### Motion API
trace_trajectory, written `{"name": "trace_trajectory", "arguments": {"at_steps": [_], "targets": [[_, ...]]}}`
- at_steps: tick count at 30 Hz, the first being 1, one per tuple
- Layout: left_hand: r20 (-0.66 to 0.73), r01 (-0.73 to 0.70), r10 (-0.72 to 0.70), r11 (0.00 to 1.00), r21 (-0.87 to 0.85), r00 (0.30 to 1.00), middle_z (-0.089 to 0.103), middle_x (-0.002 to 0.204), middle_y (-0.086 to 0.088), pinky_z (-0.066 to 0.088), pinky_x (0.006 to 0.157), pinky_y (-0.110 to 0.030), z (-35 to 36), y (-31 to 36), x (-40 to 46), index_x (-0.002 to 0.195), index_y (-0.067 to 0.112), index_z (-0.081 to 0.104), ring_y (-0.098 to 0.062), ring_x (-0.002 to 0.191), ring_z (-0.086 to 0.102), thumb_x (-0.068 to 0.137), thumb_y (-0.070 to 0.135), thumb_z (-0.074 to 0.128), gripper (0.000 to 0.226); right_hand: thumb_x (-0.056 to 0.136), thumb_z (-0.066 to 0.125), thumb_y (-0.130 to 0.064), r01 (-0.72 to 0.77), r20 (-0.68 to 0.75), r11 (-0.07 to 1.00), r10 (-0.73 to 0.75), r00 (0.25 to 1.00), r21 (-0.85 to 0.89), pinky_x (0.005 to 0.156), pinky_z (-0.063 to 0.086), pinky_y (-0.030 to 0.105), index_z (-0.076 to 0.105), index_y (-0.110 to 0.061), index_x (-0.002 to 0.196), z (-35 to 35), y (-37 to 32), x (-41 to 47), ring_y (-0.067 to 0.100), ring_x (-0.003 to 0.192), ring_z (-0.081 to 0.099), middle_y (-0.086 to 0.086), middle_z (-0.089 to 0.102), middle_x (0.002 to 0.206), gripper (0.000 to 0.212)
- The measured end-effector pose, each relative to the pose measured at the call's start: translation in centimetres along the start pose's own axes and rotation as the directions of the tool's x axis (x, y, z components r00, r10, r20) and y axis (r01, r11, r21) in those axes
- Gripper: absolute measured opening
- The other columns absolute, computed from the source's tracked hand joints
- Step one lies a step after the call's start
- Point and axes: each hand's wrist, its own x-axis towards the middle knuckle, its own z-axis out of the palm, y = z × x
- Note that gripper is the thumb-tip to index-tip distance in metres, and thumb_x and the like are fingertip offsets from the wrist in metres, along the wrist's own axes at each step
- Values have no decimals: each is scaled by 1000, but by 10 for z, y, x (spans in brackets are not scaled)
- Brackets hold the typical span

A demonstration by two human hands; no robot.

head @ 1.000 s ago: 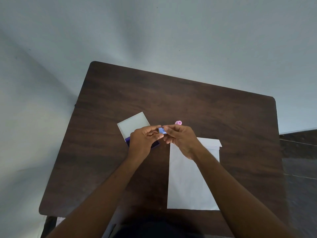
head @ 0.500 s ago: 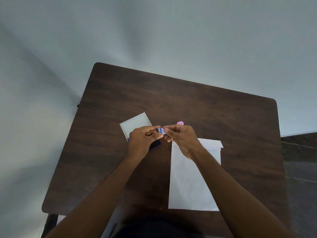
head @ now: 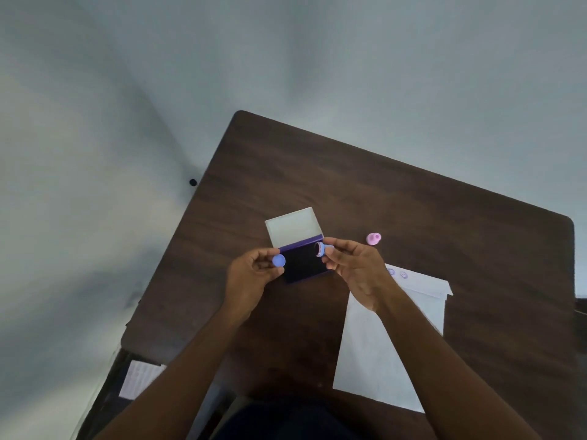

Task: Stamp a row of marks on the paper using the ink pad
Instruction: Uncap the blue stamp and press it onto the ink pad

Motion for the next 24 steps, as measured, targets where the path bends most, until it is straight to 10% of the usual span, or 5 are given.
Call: {"name": "trace_trajectory", "arguments": {"at_steps": [24], "targets": [[-189, -35, 138, 883, 468, 972, 68, 108, 3, 35, 87, -18, -25, -40, 2, 111, 19, 72, -14, 102, 54, 76, 18, 80, 36, 88, 64, -3, -103, 55, 988, 97, 994, 111, 78, 57, 28, 74, -6, 103, 35, 9, -2, 21, 84, 69, 14, 74, 102, 18]]}}
